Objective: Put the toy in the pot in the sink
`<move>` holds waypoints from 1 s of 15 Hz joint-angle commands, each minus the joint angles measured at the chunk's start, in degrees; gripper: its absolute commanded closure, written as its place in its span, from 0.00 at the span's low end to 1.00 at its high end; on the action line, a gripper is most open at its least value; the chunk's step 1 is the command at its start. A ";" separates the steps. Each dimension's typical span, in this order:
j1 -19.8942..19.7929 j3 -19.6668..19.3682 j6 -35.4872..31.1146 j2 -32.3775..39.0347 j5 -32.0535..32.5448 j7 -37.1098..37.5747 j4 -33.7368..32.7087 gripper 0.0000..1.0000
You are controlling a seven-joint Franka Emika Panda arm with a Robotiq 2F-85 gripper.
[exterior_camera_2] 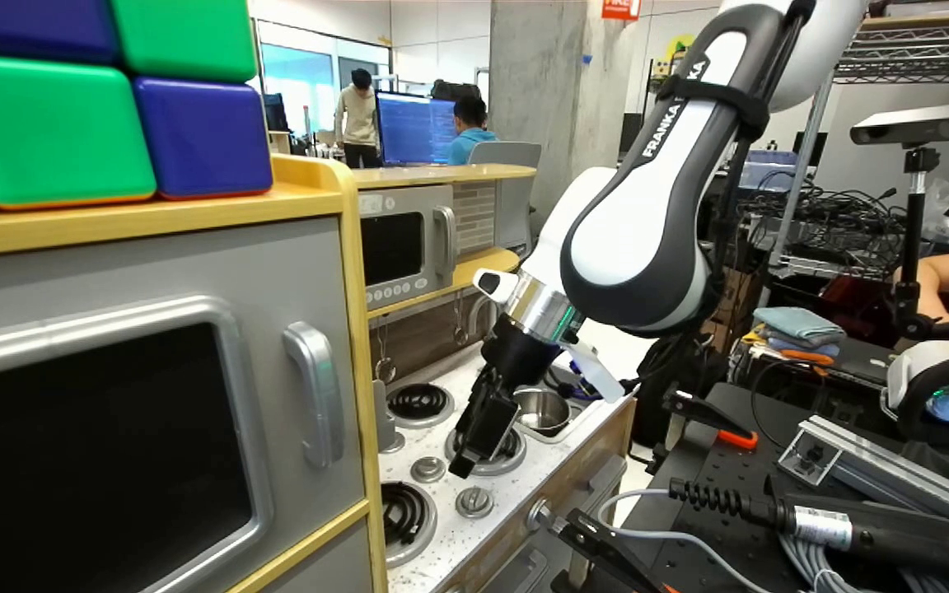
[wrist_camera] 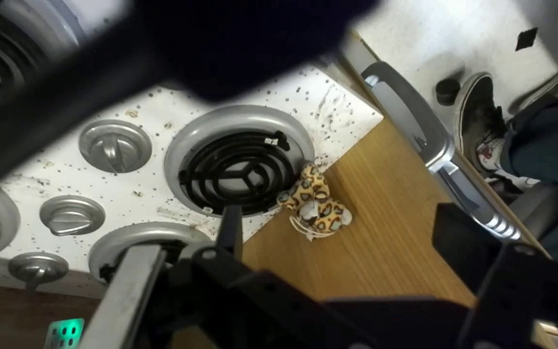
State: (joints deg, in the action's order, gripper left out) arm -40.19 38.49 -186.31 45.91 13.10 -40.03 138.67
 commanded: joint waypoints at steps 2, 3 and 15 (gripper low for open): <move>-5.03 0.89 -2.61 12.91 10.29 -0.73 -7.00 0.00; -5.46 0.86 -2.28 14.59 11.54 -0.75 -8.31 0.00; -7.26 2.29 0.79 29.17 17.62 -2.06 -17.67 0.00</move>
State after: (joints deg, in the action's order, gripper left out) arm -46.09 39.33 -186.74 71.04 28.34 -40.55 123.20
